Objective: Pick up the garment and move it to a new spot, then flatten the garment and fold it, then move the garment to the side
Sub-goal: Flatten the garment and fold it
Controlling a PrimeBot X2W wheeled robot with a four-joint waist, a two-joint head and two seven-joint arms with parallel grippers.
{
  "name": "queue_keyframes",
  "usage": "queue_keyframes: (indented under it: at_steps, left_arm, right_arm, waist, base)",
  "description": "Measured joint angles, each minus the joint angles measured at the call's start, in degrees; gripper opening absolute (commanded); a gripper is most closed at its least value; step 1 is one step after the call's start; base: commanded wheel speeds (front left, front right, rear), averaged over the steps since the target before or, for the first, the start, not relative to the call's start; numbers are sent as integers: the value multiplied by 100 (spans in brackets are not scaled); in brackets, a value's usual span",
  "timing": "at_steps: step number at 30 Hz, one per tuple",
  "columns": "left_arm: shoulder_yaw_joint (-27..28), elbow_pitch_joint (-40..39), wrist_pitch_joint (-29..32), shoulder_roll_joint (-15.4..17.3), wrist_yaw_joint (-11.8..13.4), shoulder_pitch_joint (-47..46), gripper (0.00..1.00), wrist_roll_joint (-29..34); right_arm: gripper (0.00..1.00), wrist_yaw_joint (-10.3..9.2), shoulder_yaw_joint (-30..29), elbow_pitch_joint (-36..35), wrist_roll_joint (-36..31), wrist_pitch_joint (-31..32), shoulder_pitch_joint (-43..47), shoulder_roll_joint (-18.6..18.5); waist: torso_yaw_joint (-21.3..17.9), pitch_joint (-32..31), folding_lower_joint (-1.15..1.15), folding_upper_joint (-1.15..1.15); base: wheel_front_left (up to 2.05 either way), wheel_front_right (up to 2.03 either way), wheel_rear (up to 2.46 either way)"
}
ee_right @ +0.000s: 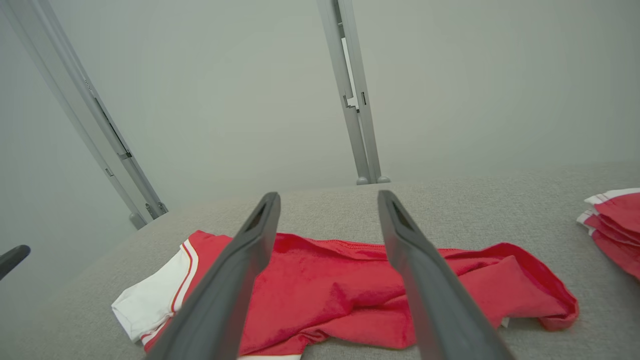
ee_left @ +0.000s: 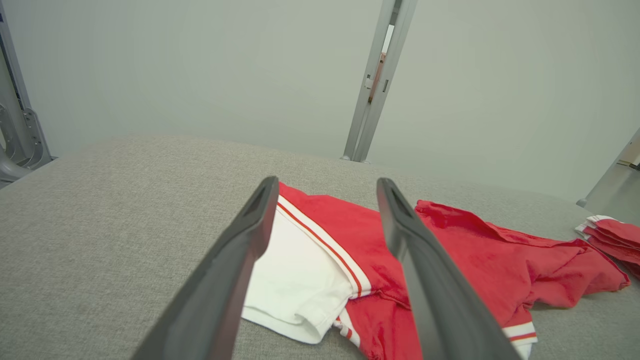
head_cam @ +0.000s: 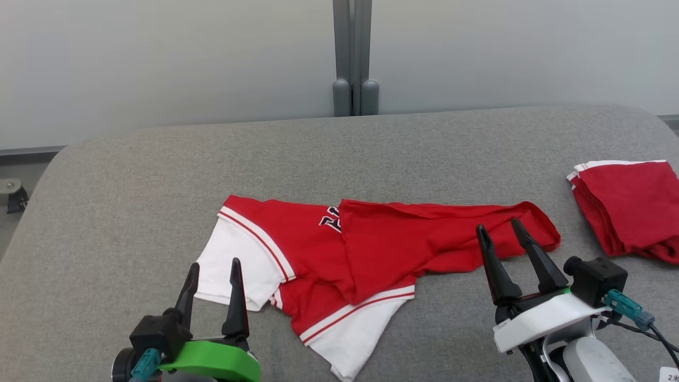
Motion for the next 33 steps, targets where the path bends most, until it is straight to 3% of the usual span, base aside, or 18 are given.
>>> queue_keyframes:
  at_steps: [6, 11, 16, 21, 28, 33]
  left_arm:
    - [-116, 56, 0, 0, -34, -23, 100, 7]
    - [-270, 78, 0, -1, -33, -64, 100, -40]
    - [-556, 110, 0, -1, -27, -241, 100, -112]
    - [-846, 112, -1, -1, 30, -410, 100, -221]
    - [-1182, 81, -1, -1, 120, -533, 100, -415]
    - [-1346, 24, 0, 0, 179, -605, 100, -498]
  right_arm:
    - [100, 0, 102, 42, -24, 0, -158, -157]
    - [100, 0, 520, 309, -24, 263, -588, -426]
    - [100, 0, 1222, 716, 196, 786, -1480, -828]
    - [100, 0, 2037, 1332, 965, 1401, -2417, -1205]
    - [100, 0, 3152, 1951, 1838, 1856, -3379, -1679]
    - [100, 0, 3867, 2319, 2083, 2028, -3830, -1953]
  waist:
    - [116, 37, 0, 0]
    - [340, 99, 0, 0]
    - [644, 266, 0, 0]
    - [1017, 469, 0, 0]
    - [1562, 754, 0, 0]
    - [1882, 959, 0, 0]
  base:
    - [0, 0, 0]
    - [0, 0, 0]
    - [0, 0, 0]
    - [0, 0, 0]
    - [0, 0, 0]
    - [0, 0, 0]
